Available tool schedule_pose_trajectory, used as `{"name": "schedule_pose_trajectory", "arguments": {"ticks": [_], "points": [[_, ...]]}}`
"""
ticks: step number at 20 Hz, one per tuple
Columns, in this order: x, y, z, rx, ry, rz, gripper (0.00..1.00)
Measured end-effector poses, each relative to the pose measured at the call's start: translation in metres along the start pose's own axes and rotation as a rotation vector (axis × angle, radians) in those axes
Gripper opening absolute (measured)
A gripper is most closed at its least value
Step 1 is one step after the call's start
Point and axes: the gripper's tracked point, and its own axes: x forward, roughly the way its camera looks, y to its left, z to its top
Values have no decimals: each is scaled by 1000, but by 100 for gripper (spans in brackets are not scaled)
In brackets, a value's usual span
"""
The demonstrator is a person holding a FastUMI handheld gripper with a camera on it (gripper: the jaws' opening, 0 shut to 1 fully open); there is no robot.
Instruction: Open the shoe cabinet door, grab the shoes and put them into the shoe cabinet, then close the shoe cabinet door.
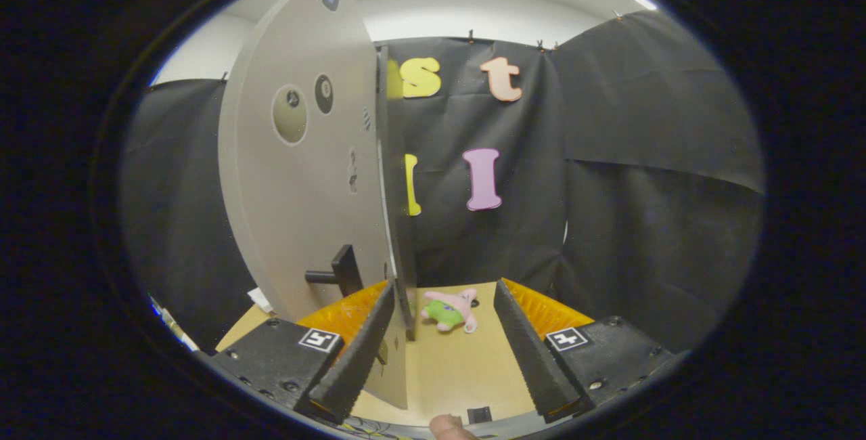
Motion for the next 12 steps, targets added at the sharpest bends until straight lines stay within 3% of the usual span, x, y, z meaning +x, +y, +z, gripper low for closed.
{"name": "schedule_pose_trajectory", "arguments": {"ticks": [3, 12], "points": [[-2, 14, 0, -51, -23, 10, 93], [0, 98, -6, -33, -5, 135, 93]]}}
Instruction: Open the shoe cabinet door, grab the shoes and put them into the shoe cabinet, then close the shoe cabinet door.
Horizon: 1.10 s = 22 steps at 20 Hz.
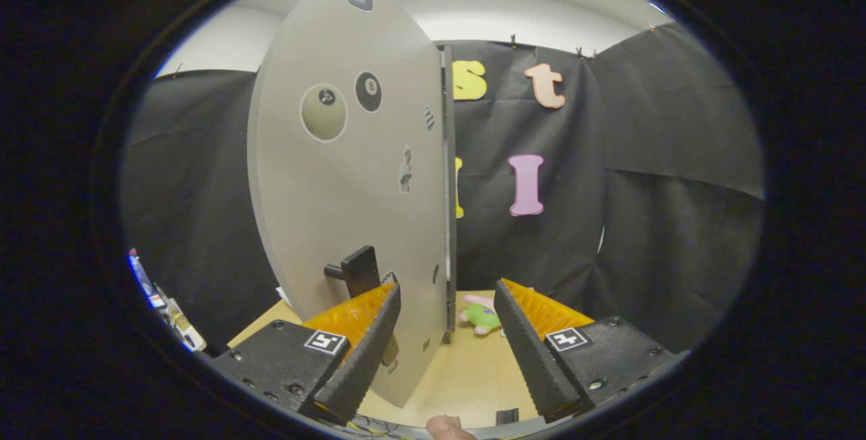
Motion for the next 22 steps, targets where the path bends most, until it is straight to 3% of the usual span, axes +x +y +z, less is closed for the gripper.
{"name": "schedule_pose_trajectory", "arguments": {"ticks": [22], "points": [[117, 184, 11, -19, 8, 28, 95]]}}
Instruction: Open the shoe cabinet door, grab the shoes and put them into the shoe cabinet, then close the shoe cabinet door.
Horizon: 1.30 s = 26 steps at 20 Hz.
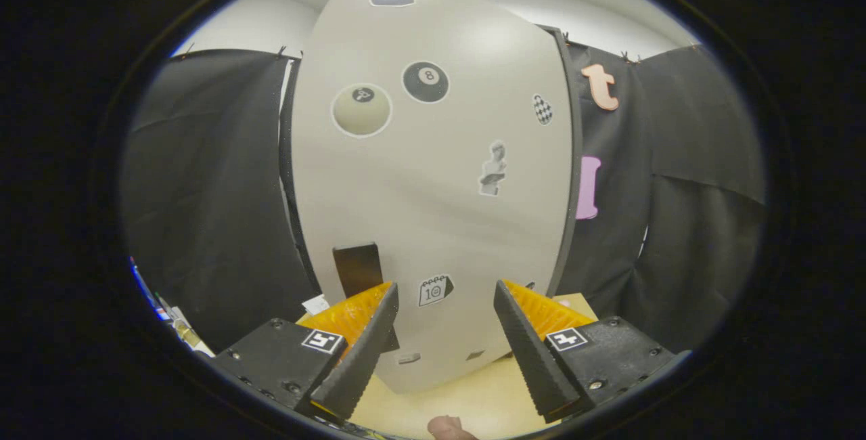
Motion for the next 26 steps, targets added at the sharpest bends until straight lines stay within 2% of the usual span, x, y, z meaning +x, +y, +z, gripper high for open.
{"name": "schedule_pose_trajectory", "arguments": {"ticks": [3, 8, 14, 20, 24, 26], "points": [[16, 10, -6, 1, 27, -1, 94], [9, 15, 1, -6, 20, 3, 94], [-32, 2, 5, 12, 4, 0, 95], [-82, -1, 19, 47, -33, 31, 95], [-109, -8, 31, 50, -47, -21, 96], [-122, 0, 39, 62, -66, 3, 96]]}}
